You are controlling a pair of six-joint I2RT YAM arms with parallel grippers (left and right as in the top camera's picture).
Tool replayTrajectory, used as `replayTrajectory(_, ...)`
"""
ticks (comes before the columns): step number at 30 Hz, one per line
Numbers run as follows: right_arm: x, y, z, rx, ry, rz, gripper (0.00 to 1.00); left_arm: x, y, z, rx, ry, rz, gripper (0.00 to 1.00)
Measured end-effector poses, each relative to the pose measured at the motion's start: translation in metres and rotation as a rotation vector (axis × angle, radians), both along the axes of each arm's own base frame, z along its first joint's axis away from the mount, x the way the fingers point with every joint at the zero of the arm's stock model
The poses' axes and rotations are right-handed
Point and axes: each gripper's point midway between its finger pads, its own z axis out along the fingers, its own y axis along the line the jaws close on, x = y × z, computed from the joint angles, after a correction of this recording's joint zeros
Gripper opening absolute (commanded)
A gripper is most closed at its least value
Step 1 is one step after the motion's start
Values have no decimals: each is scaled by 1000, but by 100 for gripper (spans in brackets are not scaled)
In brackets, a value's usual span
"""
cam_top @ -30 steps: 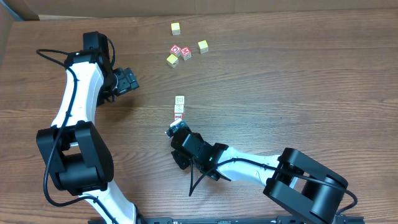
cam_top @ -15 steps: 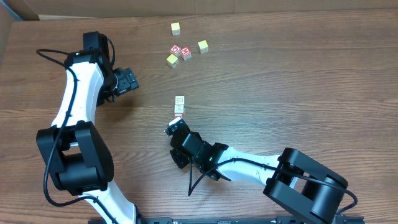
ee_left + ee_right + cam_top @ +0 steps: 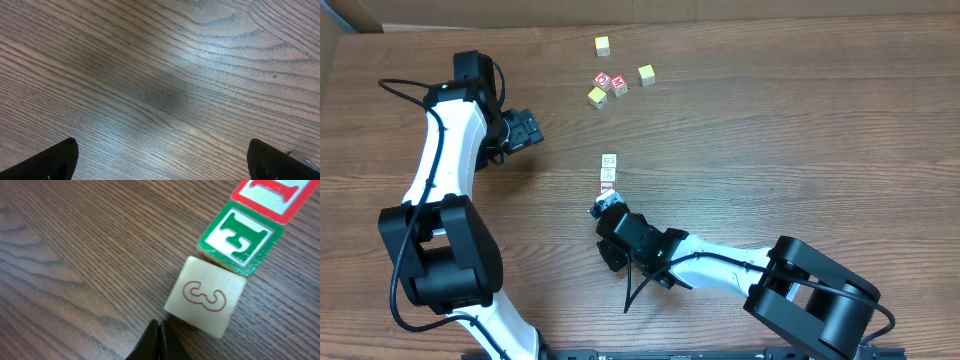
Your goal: Flip 5 blocks
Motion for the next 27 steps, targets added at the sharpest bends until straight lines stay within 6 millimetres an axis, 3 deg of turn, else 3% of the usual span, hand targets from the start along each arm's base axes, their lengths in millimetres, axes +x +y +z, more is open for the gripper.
replayTrajectory(27, 11, 11, 13, 71, -40, -32, 4, 0, 0, 0, 0, 0, 0, 100)
